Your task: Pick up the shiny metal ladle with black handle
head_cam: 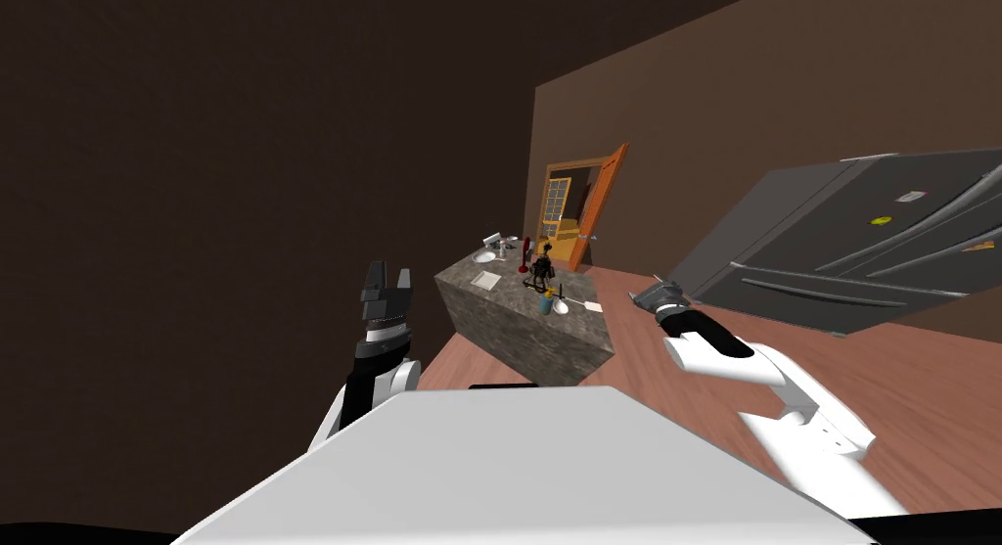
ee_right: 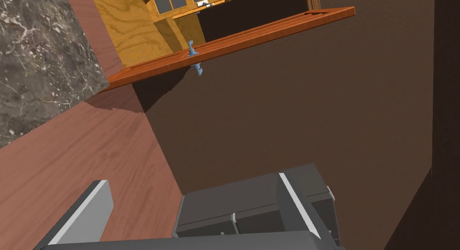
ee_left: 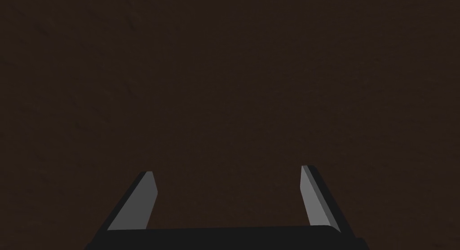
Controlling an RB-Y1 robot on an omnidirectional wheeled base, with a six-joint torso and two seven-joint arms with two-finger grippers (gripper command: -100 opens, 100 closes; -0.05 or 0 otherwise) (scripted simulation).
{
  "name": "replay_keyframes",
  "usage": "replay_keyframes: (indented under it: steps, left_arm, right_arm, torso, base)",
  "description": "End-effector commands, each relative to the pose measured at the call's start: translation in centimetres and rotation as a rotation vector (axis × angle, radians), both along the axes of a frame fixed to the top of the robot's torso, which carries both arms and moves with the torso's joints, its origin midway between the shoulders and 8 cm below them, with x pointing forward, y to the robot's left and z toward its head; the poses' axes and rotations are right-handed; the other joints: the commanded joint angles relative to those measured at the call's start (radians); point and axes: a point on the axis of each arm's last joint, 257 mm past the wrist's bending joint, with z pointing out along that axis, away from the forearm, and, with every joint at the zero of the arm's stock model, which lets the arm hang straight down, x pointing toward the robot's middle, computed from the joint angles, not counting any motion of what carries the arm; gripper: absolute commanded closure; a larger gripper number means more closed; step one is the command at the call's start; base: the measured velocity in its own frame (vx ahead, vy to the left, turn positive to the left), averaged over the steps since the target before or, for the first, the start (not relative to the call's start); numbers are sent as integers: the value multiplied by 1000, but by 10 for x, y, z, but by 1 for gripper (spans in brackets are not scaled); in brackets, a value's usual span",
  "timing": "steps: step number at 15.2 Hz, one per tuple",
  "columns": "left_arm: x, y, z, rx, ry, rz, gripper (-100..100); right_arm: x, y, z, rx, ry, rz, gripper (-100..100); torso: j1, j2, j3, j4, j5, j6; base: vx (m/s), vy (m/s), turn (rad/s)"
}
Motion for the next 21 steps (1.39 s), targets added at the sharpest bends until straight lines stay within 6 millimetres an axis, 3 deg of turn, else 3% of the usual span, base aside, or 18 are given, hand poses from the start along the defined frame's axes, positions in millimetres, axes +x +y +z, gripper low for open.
replay_keyframes:
  steps: [1,2,6,7,10,11,14,15,18,19,21]
  left_arm:
    - [0,0,0,0,0,0,0]
    - [0,0,0,0,0,0,0]
    - [0,0,0,0,0,0,0]
    - [0,0,0,0,0,0,0]
    - [0,0,0,0,0,0,0]
    - [0,0,0,0,0,0,0]
    - [0,0,0,0,0,0,0]
    - [0,0,0,0,0,0,0]
    - [0,0,0,0,0,0,0]
    - [0,0,0,0,0,0,0]
    - [0,0,0,0,0,0,0]
  right_arm:
    - [-4,-6,-5,23,22,-24,-100]
    - [-9,-28,-2,65,15,-67,-100]
    - [-14,-33,-13,95,48,-96,-100]
    - [-22,-56,-13,149,43,-149,-100]
    - [-27,-59,-22,170,70,-173,-100]
    - [-37,-81,-22,226,63,-229,-100]
    - [-42,-84,-31,249,87,-253,-100]
    - [-51,-103,-30,305,72,-306,-100]
    - [-58,-106,-39,330,100,-336,-100]
    - [-68,-124,-39,389,80,-388,-100]
    - [-74,-125,-47,411,105,-415,-100]
  torso:
    - [0,0,0,0,0,0]
    - [0,0,0,0,0,0]
    - [0,0,0,0,0,0]
    - [1,0,0,0,0,0]
    - [1,-1,0,0,0,0]
    - [1,-1,0,0,0,0]
    - [1,-1,-1,0,0,0]
    - [1,-1,-1,0,0,0]
    - [1,-1,-1,0,0,0]
    - [1,-1,-1,0,0,0]
    - [2,-2,-1,-1,0,-1]
  base:
    - [-3,-7,-10]
    - [-4,0,121]
    - [-2,-2,61]
    - [0,6,158]
    - [1,-1,93]
    - [3,6,123]
    - [4,3,96]
    - [7,11,149]
    - [10,6,94]
    - [17,15,169]
    - [20,12,157]
